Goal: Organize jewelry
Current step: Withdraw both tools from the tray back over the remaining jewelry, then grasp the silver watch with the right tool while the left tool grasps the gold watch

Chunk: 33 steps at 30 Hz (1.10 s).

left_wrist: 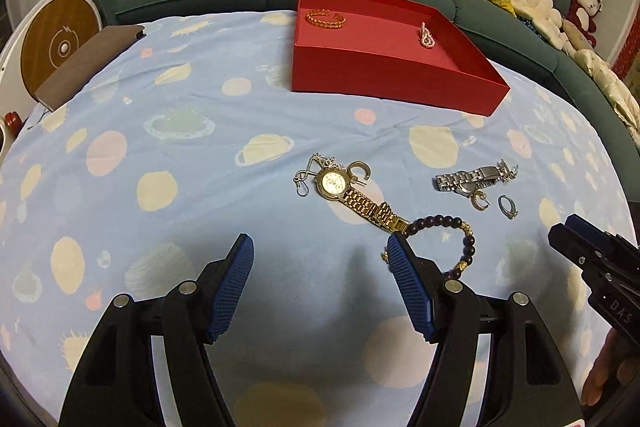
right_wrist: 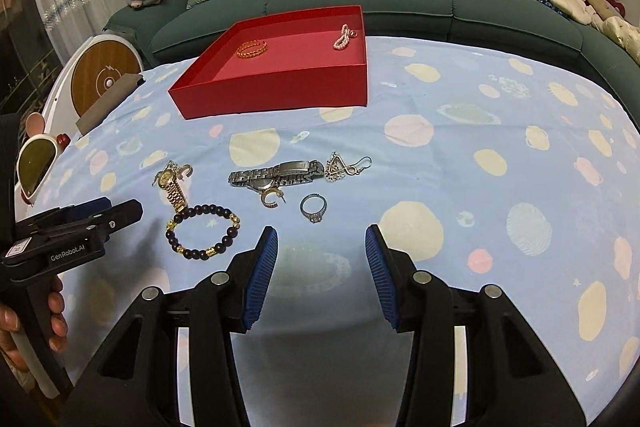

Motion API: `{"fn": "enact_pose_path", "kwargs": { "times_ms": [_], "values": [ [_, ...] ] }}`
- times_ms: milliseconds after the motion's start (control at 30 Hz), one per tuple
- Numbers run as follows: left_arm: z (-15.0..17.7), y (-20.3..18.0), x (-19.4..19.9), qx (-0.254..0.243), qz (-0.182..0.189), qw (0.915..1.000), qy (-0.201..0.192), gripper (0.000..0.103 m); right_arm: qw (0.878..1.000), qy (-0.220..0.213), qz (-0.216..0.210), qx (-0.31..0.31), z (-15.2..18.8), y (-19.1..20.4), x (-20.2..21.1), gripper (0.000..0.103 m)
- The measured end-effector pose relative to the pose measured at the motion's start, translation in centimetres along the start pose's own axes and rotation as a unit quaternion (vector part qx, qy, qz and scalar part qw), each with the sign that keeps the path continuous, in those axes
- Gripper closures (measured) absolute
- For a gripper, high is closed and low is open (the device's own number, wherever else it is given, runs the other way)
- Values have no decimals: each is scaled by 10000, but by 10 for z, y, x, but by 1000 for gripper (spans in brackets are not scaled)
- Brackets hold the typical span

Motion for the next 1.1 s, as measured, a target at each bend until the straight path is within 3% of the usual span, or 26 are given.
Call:
{"fn": "enact_pose_path", "kwargs": {
  "times_ms": [200, 433, 600, 767, 833, 1100],
  "values": [
    [-1, -8, -3, 24, 47, 10000, 57, 36, 9996, -43, -75, 279, -22, 6, -18, 59],
    [-4, -4, -5, 106, 53, 9999, 74, 36, 9949, 97, -656, 764, -59, 31, -45, 59],
    [-5, 2, -8, 156, 106, 9997, 125, 36, 9890, 241, -744, 1253, -68, 42, -67, 40],
    [-5, 2, -11, 186, 204, 9994, 212, 36, 9880, 617, -810, 1159, -53, 35, -90, 40],
    [-6, 0, -11, 206, 253, 9992, 224, 36, 9873, 719, -852, 1128, -47, 33, -92, 42],
    [-6, -9, -17, 205, 241, 9991, 264, 36, 9838, 958, -950, 1179, -28, 43, -78, 74]
  ]
}}
Point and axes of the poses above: each gripper's, at about its wrist camera, not at the fingertips, and x roughly against the way its jaws point, y to its left, z to its underside, the point moved 10 cm from there along -x, roughly the way its jaws point, and after that the axes turned 7 degrees about x, right-handed, at the moved point
